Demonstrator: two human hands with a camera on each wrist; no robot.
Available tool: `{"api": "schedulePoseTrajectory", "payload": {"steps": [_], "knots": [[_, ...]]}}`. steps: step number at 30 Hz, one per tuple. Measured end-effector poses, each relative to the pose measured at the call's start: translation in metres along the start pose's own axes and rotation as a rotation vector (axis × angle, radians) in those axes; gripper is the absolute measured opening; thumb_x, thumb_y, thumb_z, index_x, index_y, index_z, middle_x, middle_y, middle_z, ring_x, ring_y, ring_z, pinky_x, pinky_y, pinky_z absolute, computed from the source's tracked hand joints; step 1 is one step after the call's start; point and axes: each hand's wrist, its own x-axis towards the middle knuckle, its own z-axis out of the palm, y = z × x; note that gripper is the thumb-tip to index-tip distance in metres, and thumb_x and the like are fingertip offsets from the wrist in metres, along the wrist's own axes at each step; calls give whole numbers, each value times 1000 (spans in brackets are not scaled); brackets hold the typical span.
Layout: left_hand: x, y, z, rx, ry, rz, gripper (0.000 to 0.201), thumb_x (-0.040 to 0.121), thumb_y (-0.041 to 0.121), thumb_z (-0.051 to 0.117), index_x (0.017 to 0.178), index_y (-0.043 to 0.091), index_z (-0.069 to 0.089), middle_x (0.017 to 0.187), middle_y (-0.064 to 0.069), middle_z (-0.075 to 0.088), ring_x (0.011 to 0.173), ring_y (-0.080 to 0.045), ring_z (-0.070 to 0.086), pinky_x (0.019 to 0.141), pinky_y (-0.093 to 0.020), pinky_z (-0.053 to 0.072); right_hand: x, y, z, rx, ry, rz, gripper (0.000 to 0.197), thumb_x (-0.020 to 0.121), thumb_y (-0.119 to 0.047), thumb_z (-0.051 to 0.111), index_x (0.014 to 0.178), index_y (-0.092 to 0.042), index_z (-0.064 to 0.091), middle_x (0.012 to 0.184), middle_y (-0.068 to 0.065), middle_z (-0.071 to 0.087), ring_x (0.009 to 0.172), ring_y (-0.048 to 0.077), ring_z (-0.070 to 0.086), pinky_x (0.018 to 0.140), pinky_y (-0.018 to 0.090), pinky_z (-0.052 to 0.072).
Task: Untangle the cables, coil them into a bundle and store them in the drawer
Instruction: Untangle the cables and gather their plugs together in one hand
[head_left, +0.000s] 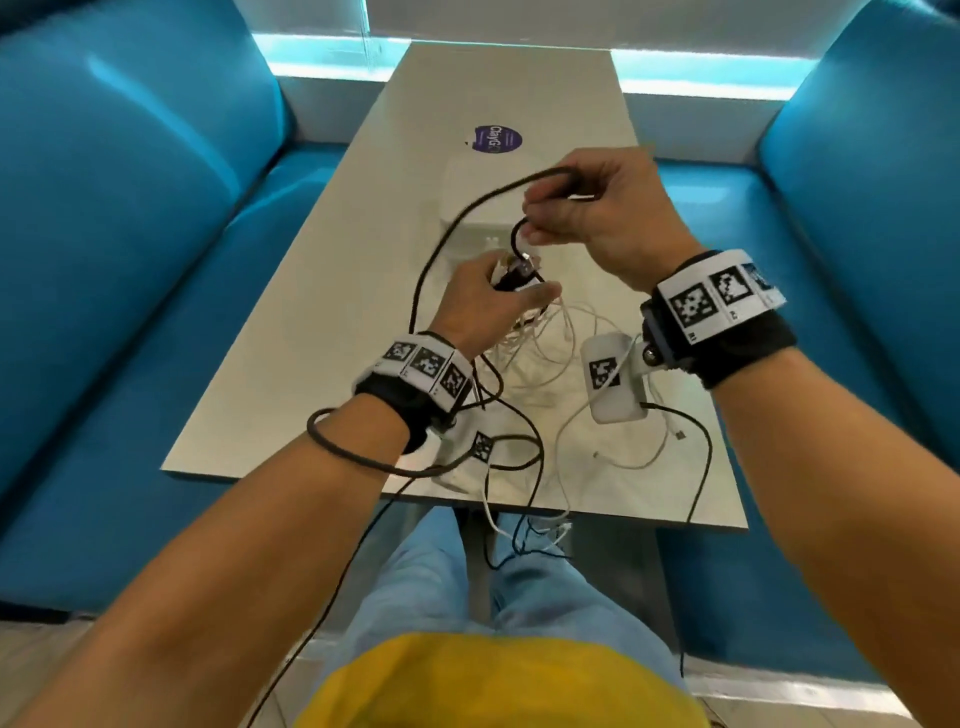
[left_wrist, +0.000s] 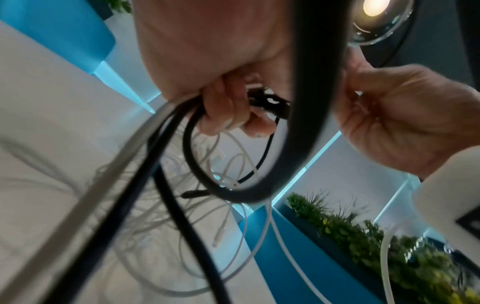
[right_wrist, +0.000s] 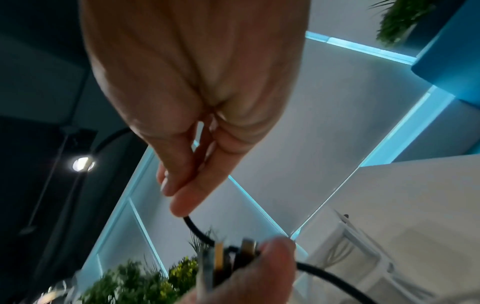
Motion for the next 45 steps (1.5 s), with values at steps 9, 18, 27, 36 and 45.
{"api": "schedulePoseTrajectory", "payload": {"steps": [9,18,27,36,45], "knots": [[8,-3,-8,-97,72,-84,8,85,14,70,78,18,69,78,-2,68,65,-4,64,69,-25,55,-12,24,-9,-57,95,116,58,79,-6,75,129,-19,49,102,5,61,71,19,67,60,25,55],[5,13,-34,-366,237,-120,15,92,22,62,82,13,68,71,-1,62,35,0,37,43,-17,30,-27,100,4,-665,-224,423,31,82,-30,74,82,0,67,74,17,66,61,16,55,62,34,48],[7,27,-60,-372,265,-50,9,94,18,60,88,12,64,86,-13,66,37,3,44,55,-22,28,-11,83,-5,-804,-10,472,89,79,-27,77,149,-13,25,146,15,28,131,32,41,108,35,34],[-12,33,-30,-223,51,51,11,95,11,57,92,4,66,58,5,64,38,4,48,48,-10,36,-15,12,9,-373,-184,163,34,97,-23,54,128,-12,59,107,8,69,88,12,66,77,23,52],[-31,25,-4,78,-215,64,22,94,29,58,103,15,72,61,0,58,40,4,45,45,-10,32,-64,31,-65,-631,205,292,21,95,-15,50,80,-18,64,62,-4,54,59,11,51,60,24,39]]}}
